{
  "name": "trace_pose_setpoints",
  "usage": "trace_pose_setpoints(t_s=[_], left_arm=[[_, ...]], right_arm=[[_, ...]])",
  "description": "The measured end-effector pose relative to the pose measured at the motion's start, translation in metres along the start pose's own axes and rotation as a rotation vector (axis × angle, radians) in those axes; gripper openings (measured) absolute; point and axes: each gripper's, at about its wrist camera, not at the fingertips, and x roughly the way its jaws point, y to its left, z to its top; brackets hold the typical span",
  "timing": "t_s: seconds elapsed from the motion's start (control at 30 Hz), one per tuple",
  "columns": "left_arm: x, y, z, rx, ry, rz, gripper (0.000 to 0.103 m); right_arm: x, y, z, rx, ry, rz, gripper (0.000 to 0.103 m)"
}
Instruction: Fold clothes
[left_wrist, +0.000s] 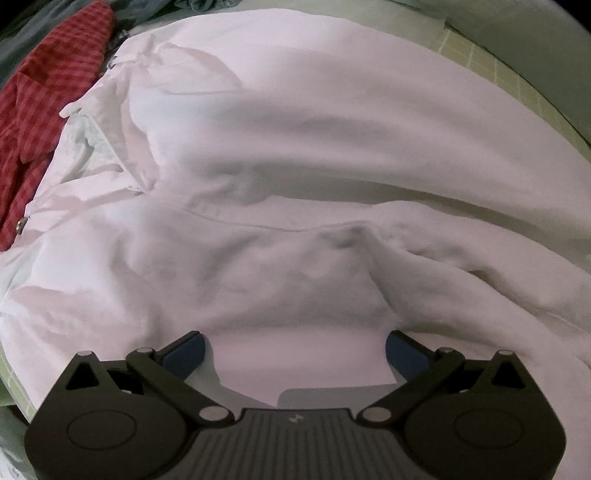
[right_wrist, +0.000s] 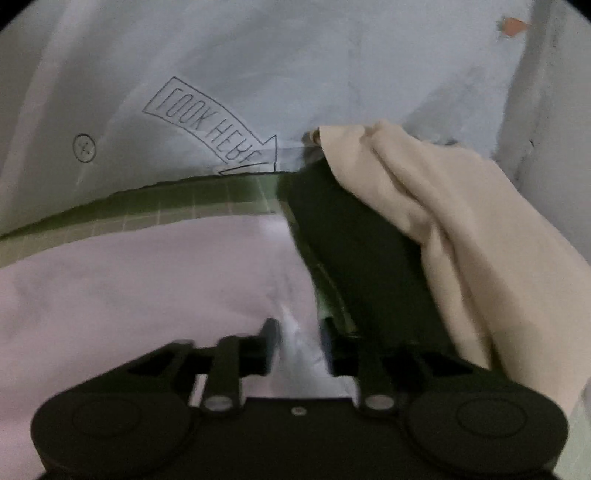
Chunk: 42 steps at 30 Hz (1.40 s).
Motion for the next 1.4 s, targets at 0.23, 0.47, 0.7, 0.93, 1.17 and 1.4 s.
trace_pose_setpoints(t_s=[0.23,0.47,0.7,0.93,1.17,1.4], left_arm=[[-0.03,0.016,-0.002,0.107,-0.089,-0.03,0.094],[-0.05,0.059,0.046,0.183,-0.276,-0.004,0.073],[-0.036,0.124,0.121,0.117,-0.331,0.032,0.048],[0.007,0.17,0.21,0.083,-0.312,-0.13,0.057],[0.043,0.176,0.246,0.133,-0.278,-0.187,0.025],[0.03,0.167,0.268,0.033,-0.432,-0.214,0.017]], right_arm=[[-0.046,0.041,-0.052,0.008,0.04,0.126,0.084],[-0.082,0.09,-0.091,0.042,0.118,0.136,0.091],[-0.119,0.13,-0.112,0.11,0.154,0.105,0.093],[-0.14,0.176,-0.108,0.2,0.147,0.03,0.093],[-0.166,0.216,-0.103,0.189,0.152,-0.022,0.093],[-0.175,0.232,-0.095,0.12,0.162,-0.075,0.093]])
